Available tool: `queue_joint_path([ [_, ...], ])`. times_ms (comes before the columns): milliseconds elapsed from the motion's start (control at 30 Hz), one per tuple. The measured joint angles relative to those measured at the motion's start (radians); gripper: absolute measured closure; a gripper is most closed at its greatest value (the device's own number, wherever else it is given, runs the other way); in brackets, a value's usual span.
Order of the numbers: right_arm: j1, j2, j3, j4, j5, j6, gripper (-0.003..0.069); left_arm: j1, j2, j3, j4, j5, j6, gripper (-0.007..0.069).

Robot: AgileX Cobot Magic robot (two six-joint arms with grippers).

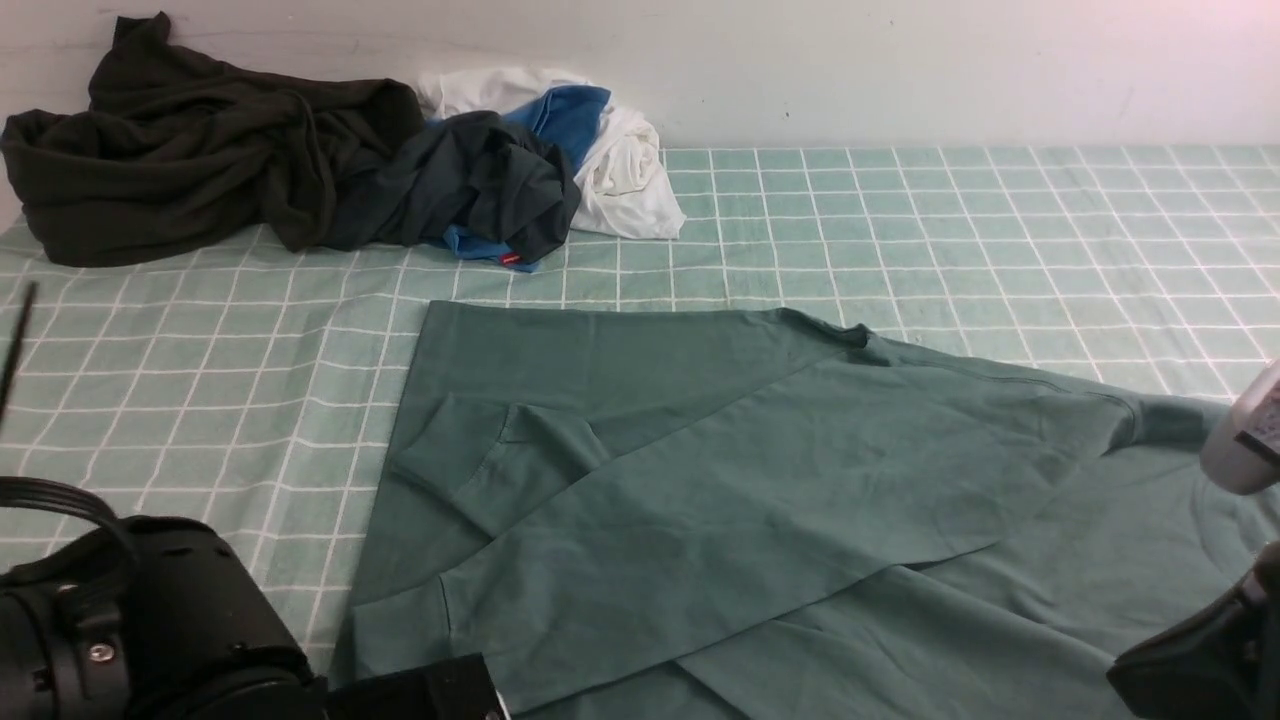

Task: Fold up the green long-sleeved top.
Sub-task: Use both arms simultaneously to clamp the lower edge of the clothing fabric

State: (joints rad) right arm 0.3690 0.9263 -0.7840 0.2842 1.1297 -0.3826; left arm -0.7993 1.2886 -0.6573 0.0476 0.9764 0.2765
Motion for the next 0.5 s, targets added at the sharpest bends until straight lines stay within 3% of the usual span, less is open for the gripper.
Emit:
queue_joint_path([
  [367,0.000,0.019,0.000,-0.025,-0.008,-0.016,0.0634,0.000,0.006,-0.001,0.001,-0.010,-0.002,0.0618],
  [500,0.000,0.051,0.000,-0.039,0.016,-0.086,0.0607,0.000,0.034,-0.001,0.005,0.015,-0.009,0.0618],
])
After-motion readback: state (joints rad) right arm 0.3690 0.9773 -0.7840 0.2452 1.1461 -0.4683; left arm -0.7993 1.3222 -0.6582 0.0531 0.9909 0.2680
